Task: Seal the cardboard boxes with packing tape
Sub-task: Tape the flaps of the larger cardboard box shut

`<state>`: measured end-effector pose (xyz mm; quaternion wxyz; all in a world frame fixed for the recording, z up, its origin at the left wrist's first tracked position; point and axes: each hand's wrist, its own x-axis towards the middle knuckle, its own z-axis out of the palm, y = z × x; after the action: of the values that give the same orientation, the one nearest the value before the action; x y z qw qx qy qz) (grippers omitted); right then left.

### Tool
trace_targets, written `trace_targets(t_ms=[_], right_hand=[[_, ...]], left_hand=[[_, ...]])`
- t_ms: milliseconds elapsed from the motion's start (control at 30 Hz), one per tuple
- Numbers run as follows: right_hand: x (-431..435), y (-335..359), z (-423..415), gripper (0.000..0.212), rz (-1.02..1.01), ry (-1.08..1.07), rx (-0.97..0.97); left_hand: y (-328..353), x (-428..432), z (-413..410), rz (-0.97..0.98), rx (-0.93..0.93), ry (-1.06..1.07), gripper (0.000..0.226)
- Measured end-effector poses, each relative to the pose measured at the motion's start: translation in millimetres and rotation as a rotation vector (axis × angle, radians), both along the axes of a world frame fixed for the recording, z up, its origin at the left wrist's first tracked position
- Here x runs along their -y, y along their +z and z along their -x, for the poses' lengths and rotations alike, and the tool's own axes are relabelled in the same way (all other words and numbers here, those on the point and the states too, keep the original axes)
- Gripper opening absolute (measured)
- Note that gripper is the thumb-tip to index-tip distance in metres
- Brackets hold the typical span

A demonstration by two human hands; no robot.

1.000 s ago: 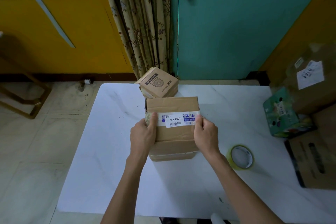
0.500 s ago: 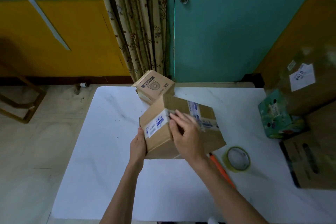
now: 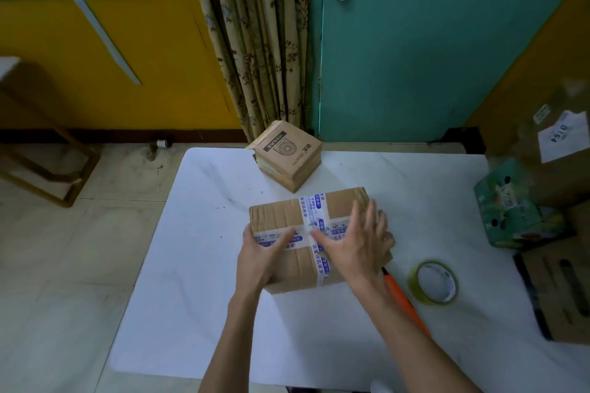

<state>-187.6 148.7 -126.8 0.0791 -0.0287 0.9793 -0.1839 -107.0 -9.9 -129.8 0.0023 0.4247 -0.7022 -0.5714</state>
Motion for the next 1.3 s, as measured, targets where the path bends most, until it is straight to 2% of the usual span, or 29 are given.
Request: trace_targets(t_ms=[133, 167, 233, 367, 533, 567, 633, 700, 733, 800, 833, 900, 967, 1067, 1167, 1233, 1300], right_hand=[[-19.9, 2.0, 23.4, 0.146, 0.103, -0.119, 0.215], [-20.5, 0.8, 24.8, 0.148, 0.113, -0.110, 0.228], [-18.3, -1.4, 25.5, 0.146, 0.094, -0.103, 0.211], [-18.2, -6.5, 28.7, 0.115, 0.115, -0.131, 0.123], [-30.2, -16.6, 30.0, 0.048, 0.171, -0.150, -0.049], [-31.0, -17.1, 30.1, 0.039, 0.169, -0.143, -0.075], [-31.1, -17.0, 30.5, 0.035, 0.156, -0.130, -0.081], [-29.6, -13.0, 29.6, 0.050, 0.151, -0.119, -0.007], [-27.3, -11.1, 29.1, 0.068, 0.148, -0.116, 0.050], [-19.4, -5.3, 25.6, 0.117, 0.084, -0.109, 0.162], [-16.0, -3.1, 24.2, 0.135, 0.044, -0.105, 0.194], [-10.5, -2.5, 24.4, 0.149, 0.018, -0.112, 0.216], [-9.1, -2.2, 24.2, 0.148, 0.001, -0.120, 0.170], [-8.9, -3.9, 23.0, 0.125, 0.047, -0.134, 0.075], [-17.2, -11.6, 27.3, 0.077, 0.183, -0.182, 0.008], [-26.0, -17.0, 30.7, 0.043, 0.204, -0.169, -0.065], [-31.8, -19.2, 30.8, 0.023, 0.202, -0.142, -0.132]], left_hand=[[-4.3, -16.9, 11.9, 0.297, 0.174, -0.022, 0.116], [-4.5, -17.2, 15.3, 0.337, 0.208, -0.029, 0.119], [-7.6, -16.9, 19.0, 0.358, 0.212, -0.041, 0.110], [-10.4, -19.0, 16.5, 0.419, 0.154, -0.012, 0.082], [-13.0, -16.1, 13.6, 0.434, 0.070, 0.052, 0.053], [-13.0, -15.2, 12.9, 0.435, 0.054, 0.057, 0.050], [-12.7, -13.9, 14.7, 0.451, 0.087, 0.030, 0.051], [-8.4, -16.3, 19.3, 0.483, 0.167, -0.019, 0.054], [-6.3, -19.5, 22.7, 0.499, 0.201, -0.040, 0.062], [-3.9, -31.1, 28.9, 0.535, 0.286, -0.105, 0.101], [-2.2, -38.7, 30.8, 0.562, 0.328, -0.135, 0.120], [-1.3, -45.6, 33.7, 0.602, 0.350, -0.144, 0.133], [-4.5, -44.7, 36.1, 0.593, 0.302, -0.104, 0.131], [-7.4, -40.9, 36.3, 0.579, 0.255, -0.066, 0.121], [-7.5, -38.5, 33.3, 0.578, 0.201, -0.055, 0.106], [-9.1, -32.0, 29.2, 0.603, 0.150, -0.041, 0.090], [-11.9, -24.5, 23.7, 0.613, 0.105, -0.010, 0.075]])
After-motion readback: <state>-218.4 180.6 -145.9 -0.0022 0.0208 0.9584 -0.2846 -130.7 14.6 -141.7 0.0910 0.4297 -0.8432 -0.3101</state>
